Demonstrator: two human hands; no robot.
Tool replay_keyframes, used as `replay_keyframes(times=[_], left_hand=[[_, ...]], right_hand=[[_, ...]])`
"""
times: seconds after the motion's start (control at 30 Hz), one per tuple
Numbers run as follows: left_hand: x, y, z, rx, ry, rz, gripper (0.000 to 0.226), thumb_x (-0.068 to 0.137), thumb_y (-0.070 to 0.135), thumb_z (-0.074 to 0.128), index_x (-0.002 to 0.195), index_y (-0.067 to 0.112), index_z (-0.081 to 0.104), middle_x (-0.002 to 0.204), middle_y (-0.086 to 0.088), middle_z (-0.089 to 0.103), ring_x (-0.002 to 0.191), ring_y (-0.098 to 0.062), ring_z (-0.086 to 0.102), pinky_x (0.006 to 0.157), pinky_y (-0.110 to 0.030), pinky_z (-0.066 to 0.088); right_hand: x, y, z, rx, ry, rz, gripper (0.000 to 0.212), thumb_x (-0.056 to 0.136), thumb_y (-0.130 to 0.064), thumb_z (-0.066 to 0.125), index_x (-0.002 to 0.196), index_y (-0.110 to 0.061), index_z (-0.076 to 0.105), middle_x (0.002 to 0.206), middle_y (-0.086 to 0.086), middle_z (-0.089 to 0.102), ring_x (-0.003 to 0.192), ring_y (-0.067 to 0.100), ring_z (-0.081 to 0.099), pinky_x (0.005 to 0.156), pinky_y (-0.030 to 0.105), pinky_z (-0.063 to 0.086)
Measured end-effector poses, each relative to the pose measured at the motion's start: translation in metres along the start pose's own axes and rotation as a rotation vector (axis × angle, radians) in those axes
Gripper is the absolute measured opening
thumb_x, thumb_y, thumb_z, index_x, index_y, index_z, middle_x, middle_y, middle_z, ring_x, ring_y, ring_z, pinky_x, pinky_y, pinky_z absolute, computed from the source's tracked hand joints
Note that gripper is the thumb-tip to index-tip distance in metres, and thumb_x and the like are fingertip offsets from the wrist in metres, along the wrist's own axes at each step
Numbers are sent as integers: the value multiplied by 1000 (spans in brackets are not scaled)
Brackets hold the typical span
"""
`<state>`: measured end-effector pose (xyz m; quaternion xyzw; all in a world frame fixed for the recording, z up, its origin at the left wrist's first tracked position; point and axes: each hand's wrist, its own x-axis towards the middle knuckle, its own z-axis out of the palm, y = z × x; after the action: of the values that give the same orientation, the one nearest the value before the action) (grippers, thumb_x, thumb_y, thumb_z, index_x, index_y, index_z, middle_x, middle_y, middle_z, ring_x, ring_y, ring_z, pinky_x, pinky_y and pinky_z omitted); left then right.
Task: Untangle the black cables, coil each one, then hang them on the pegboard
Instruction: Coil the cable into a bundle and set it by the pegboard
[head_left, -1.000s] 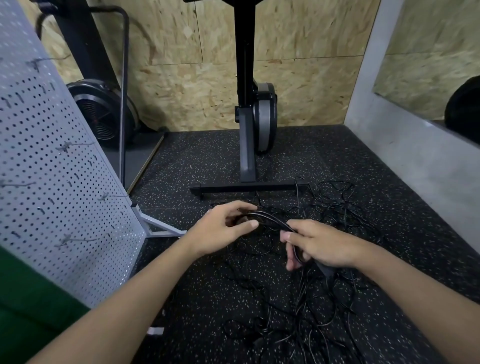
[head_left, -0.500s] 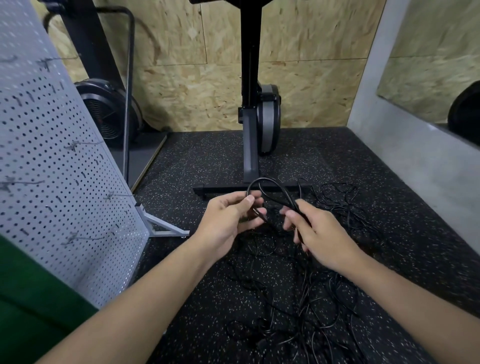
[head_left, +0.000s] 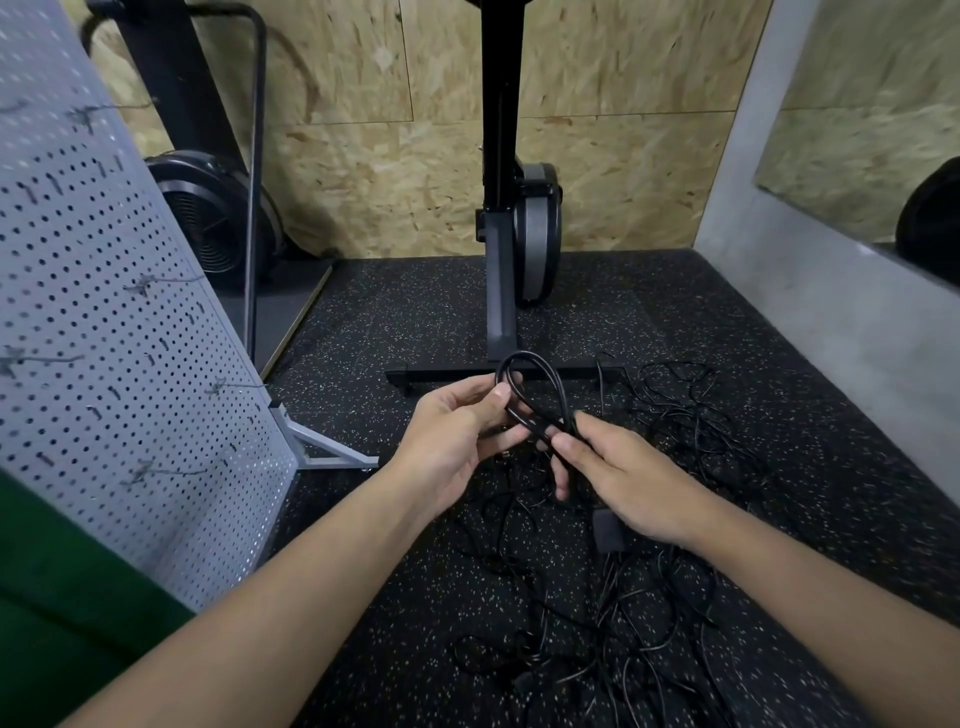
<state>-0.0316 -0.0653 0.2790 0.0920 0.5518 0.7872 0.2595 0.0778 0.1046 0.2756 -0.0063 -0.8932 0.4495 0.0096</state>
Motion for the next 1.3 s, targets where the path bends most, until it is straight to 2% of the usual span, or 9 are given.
replay_keyframes(times=[0.17, 0.27, 0.43, 0.57, 0.73, 0.9, 1.07, 1.2, 1.3], left_hand=[[0, -4, 0, 71, -58, 16, 30, 108, 28, 53, 118, 11, 75, 111, -11, 78, 102, -23, 74, 86, -30, 62], [1, -14, -7, 227, -204, -82, 56, 111, 54, 26, 133, 22, 67, 127, -3, 74, 123, -21, 68, 107, -43, 51], [-3, -46, -15, 1014, -549, -60, 37, 99, 16, 58, 126, 40, 68, 135, 14, 67, 128, -7, 60, 111, -33, 45], [0, -63, -20, 1299, -586, 27, 13, 104, 42, 59, 108, 35, 70, 108, 11, 73, 104, -8, 67, 100, -42, 53], [5, -50, -30, 1393, -491, 98, 30, 103, 49, 59, 87, 26, 70, 77, 8, 67, 59, -5, 55, 58, -23, 42], [-2, -33, -16, 1368, -329, 475, 20, 97, 50, 65, 87, 32, 66, 86, 15, 60, 79, -1, 58, 69, -14, 42], [-1, -20, -12, 1283, -186, 753, 18, 87, 34, 83, 91, 20, 71, 87, 15, 57, 73, 5, 50, 68, -23, 46], [-1, -21, -8, 1338, -201, 925, 27, 84, 38, 84, 89, 16, 69, 87, 9, 59, 77, -8, 56, 67, -31, 51], [-2, -18, -8, 1254, -168, 835, 33, 83, 44, 84, 87, 16, 68, 87, 10, 58, 78, -9, 57, 69, -34, 52]], right_hand=[[2, 0, -2, 164, -77, -25, 20, 110, -27, 49, 107, -10, 59, 76, -11, 57, 76, 12, 61, 83, 37, 55], [3, -6, -10, 374, 6, 4, 23, 110, -19, 48, 109, 0, 59, 73, -9, 58, 74, 13, 62, 86, 42, 55], [-4, -21, -16, 764, 65, 61, 18, 108, -16, 47, 102, -6, 59, 85, 7, 68, 80, 22, 68, 82, 46, 54], [-4, -22, -20, 882, 155, 50, 18, 109, -13, 47, 105, -4, 62, 86, 9, 67, 75, 20, 67, 75, 38, 61], [4, 13, -34, 175, 329, 190, 22, 111, -18, 46, 111, -3, 61, 77, -5, 58, 54, 7, 59, 76, 43, 64], [-2, 15, -32, -243, 120, 353, 27, 113, -37, 34, 101, -19, 51, 91, 1, 63, 73, 11, 73, 53, 21, 41], [-6, -5, -16, -212, -173, 299, 34, 104, -60, 44, 119, -31, 52, 113, -2, 67, 87, 10, 67, 87, 34, 55], [-4, -2, -4, -387, -288, 199, 37, 94, -63, 62, 109, -32, 49, 98, -12, 57, 84, 3, 58, 74, 27, 50], [-1, 1, 1, -370, -200, 133, 25, 101, -50, 59, 99, -27, 52, 86, -6, 60, 72, 8, 56, 62, 22, 44]])
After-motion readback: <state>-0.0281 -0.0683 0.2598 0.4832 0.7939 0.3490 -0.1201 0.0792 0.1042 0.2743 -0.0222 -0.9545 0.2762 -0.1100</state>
